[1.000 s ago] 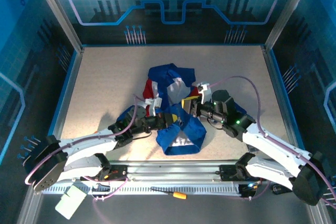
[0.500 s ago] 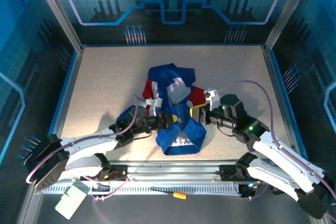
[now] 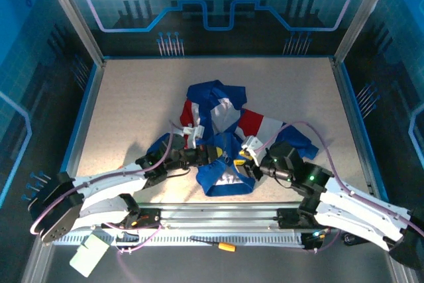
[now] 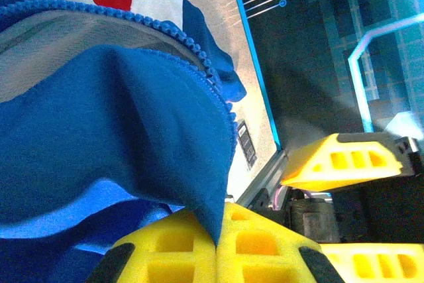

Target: Zip up the jacket

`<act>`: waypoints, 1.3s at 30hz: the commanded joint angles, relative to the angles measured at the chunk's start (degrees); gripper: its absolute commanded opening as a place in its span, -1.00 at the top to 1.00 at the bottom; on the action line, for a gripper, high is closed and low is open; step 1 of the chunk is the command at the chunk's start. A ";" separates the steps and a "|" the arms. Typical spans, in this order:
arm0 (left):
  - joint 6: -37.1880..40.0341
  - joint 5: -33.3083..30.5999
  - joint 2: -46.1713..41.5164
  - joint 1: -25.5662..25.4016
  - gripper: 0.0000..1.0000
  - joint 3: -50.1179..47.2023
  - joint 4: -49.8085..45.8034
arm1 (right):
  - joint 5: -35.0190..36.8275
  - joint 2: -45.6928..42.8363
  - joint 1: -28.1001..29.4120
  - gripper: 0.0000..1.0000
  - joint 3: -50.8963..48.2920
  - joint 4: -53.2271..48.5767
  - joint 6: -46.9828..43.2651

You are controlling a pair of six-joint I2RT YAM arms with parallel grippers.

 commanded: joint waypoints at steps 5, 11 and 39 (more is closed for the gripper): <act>0.54 3.76 -1.98 1.07 1.00 1.29 -2.95 | 7.84 2.45 2.70 0.21 -4.67 11.97 -12.26; -0.35 5.15 -2.16 1.63 1.00 1.55 -3.62 | 8.17 6.58 2.88 0.21 -5.69 18.51 -19.55; -3.67 8.66 -2.11 3.04 1.00 2.39 -3.10 | 14.77 16.31 5.90 0.32 -4.90 29.08 -29.37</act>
